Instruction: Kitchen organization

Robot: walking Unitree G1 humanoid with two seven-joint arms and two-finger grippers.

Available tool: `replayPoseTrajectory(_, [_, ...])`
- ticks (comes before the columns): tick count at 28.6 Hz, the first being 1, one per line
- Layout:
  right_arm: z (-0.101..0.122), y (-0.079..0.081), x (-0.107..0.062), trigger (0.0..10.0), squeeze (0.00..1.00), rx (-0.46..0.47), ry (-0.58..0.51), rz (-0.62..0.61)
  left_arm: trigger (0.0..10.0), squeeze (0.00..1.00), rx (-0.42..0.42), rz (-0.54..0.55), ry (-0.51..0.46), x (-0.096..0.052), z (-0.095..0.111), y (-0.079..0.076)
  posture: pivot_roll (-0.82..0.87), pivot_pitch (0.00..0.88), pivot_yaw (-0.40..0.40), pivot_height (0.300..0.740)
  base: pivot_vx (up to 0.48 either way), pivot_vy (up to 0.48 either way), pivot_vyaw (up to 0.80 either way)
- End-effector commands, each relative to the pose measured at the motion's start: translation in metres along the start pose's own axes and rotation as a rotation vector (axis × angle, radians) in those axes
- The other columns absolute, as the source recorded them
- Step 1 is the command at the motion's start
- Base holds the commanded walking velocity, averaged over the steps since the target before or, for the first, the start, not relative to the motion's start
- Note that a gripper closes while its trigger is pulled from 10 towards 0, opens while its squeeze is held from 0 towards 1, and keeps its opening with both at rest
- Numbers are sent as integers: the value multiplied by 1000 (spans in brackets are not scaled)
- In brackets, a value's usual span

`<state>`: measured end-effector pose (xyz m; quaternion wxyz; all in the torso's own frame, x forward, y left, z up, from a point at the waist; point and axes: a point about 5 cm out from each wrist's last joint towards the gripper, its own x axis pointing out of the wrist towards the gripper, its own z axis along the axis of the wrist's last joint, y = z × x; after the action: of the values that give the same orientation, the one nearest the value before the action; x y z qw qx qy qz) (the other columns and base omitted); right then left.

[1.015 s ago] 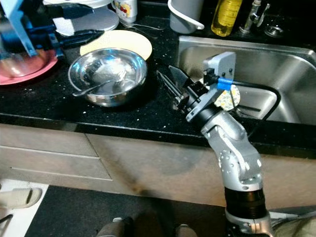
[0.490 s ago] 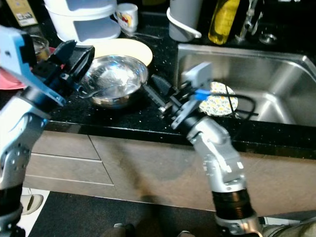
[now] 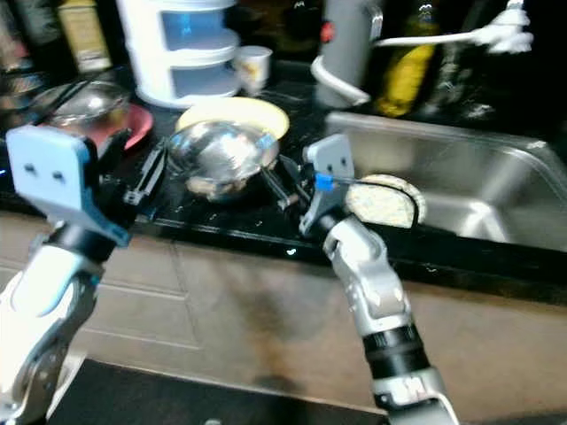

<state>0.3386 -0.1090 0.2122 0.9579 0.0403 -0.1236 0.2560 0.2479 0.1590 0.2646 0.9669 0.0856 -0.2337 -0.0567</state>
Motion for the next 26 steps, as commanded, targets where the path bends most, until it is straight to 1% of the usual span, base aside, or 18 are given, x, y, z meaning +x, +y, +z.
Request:
replayPoseTrajectory(1, [1,-5,2,10000,0,36,-14,-33,10000,0,19,10,20,-2,-6,0,166,50,-61,740,0,0,0])
replayPoseTrajectory(3, [4,-10,1,10000,0,55,-35,-44,10000,0,21,15,32,-1,-8,-2,159,48,-56,740,0,0,0])
replayPoseTrajectory(4, [5,-13,0,10000,0,61,-43,-56,10000,0,7,19,24,1,-7,-3,154,45,-53,740,0,0,0])
replayPoseTrajectory(6, [6,-19,-2,10000,0,53,-49,-78,10000,0,-2,-1,51,4,-10,-6,147,41,-49,740,0,0,0])
replayPoseTrajectory(8, [6,-23,-4,10000,0,40,-54,-93,10000,0,-30,-1,57,5,-12,-7,140,39,-47,740,480,0,0])
replayPoseTrajectory(10, [6,-25,-5,10000,0,35,-57,-101,10000,0,-92,10,43,5,-13,-8,134,39,-45,740,480,0,0])
replayPoseTrajectory(12, [6,-26,-6,10000,0,34,-57,-106,10000,0,-110,7,35,6,-13,-10,129,37,-43,740,480,0,0])
replayPoseTrajectory(17, [5,-32,-9,10000,0,37,-49,-128,10000,0,-67,14,35,9,-14,-13,122,35,-44,740,0,0,0])
replayPoseTrajectory(20, [5,-35,-10,10000,0,43,-54,-136,10000,0,-62,16,37,9,-14,-13,120,35,-47,740,0,0,0])
replayPoseTrajectory(23, [9,-38,-10,10000,0,88,-82,-144,10000,0,-39,5,36,10,-15,-15,119,35,-49,740,0,0,0])
replayPoseTrajectory(24, [9,-38,-10,10000,0,88,-82,-144,10000,0,-39,5,36,10,-15,-15,119,35,-49,740,0,0,0])
replayPoseTrajectory(26, [11,-39,-11,10000,0,128,-105,-136,10000,0,-22,-7,32,10,-16,-19,119,33,-51,740,0,0,0])
